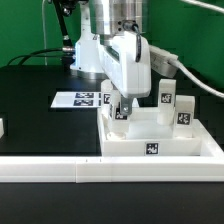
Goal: Assemble square table
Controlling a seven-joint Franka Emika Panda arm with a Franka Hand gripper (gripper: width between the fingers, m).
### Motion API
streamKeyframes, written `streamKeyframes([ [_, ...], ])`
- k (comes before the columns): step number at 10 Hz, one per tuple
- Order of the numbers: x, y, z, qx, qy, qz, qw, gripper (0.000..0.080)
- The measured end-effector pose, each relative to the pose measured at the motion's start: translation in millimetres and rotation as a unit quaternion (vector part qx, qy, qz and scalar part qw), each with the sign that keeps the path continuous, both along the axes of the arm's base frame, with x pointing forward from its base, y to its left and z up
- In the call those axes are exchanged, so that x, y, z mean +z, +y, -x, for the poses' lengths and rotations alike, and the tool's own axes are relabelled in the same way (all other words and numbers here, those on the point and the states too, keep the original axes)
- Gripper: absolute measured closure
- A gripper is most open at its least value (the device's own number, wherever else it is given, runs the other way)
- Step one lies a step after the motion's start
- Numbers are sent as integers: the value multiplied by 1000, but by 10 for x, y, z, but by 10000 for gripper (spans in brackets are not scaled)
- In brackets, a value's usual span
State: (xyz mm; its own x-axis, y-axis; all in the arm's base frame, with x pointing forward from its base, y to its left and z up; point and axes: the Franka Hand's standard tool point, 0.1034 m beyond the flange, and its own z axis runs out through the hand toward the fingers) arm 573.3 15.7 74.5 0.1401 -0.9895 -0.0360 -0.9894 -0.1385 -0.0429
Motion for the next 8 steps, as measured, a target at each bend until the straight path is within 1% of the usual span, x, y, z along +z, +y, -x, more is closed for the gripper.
streamKeyframes([
  [1, 0, -1, 0, 5, 0, 0, 1000, 297],
  [2, 0, -13, 0, 50, -2, 2, 999, 297],
  [3, 0, -12, 0, 71, -3, 3, 998, 178],
  [4, -3, -13, 1, 125, -5, 5, 992, 178],
  [5, -11, -30, 4, 190, -7, 7, 982, 155],
  [7, -11, -34, 3, 244, -9, 10, 970, 151],
  [8, -11, -37, 2, 289, -11, 11, 957, 150],
])
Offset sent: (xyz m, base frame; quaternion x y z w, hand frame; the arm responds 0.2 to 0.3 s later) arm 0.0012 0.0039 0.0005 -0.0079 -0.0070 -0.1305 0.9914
